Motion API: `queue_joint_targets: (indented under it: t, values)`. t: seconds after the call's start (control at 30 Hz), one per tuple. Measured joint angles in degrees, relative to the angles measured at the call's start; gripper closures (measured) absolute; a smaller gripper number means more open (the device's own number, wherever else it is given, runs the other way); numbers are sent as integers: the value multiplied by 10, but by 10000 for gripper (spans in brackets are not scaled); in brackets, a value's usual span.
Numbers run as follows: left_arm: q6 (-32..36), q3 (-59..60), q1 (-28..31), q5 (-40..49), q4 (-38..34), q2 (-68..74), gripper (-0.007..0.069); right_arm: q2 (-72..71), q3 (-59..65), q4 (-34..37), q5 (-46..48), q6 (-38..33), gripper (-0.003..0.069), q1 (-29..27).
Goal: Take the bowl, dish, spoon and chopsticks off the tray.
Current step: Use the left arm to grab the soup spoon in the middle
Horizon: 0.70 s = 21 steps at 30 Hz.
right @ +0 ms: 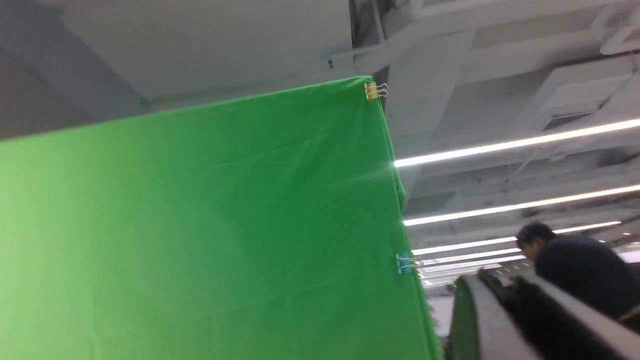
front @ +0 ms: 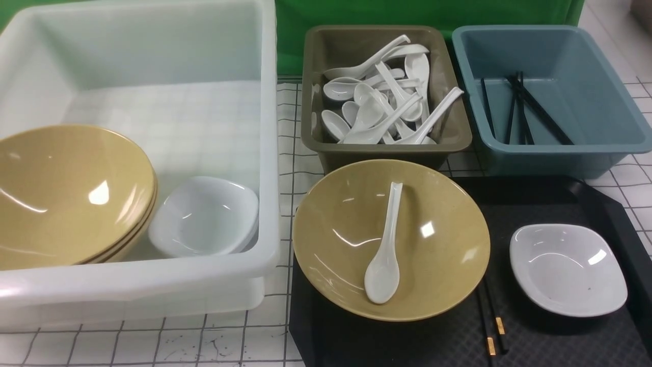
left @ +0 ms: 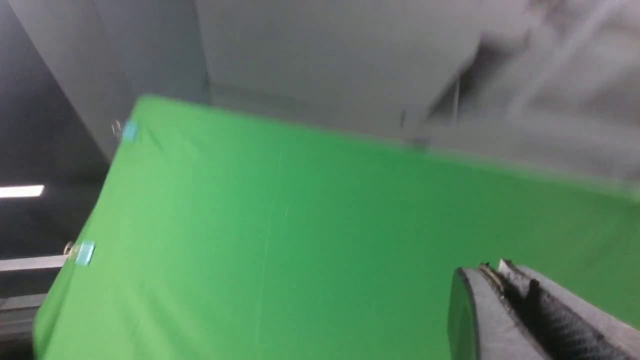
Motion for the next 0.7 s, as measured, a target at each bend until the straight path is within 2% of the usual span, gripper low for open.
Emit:
queue_joint_targets:
  t: [0.07, 0.27, 0.3, 0.43, 0.57, 0.7]
  values:
    - [29, -57, 0, 57, 0, 74, 631, 37, -47, 0, 62, -33, 617, 0]
    - [28, -154, -28, 241, -21, 289, 631, 145, -99, -1, 244, -66, 621, 0]
    - [28, -182, -51, 312, -34, 345, 631, 164, -99, -1, 293, -62, 621, 0]
    - [55, -261, -121, 483, -75, 477, 631, 221, -97, 54, 476, -72, 621, 7]
    - [96, -336, -203, 587, -109, 611, 631, 251, -96, 146, 587, -198, 621, 31]
    - [107, -422, -268, 659, -117, 726, 629, 276, -95, 172, 665, -273, 621, 45]
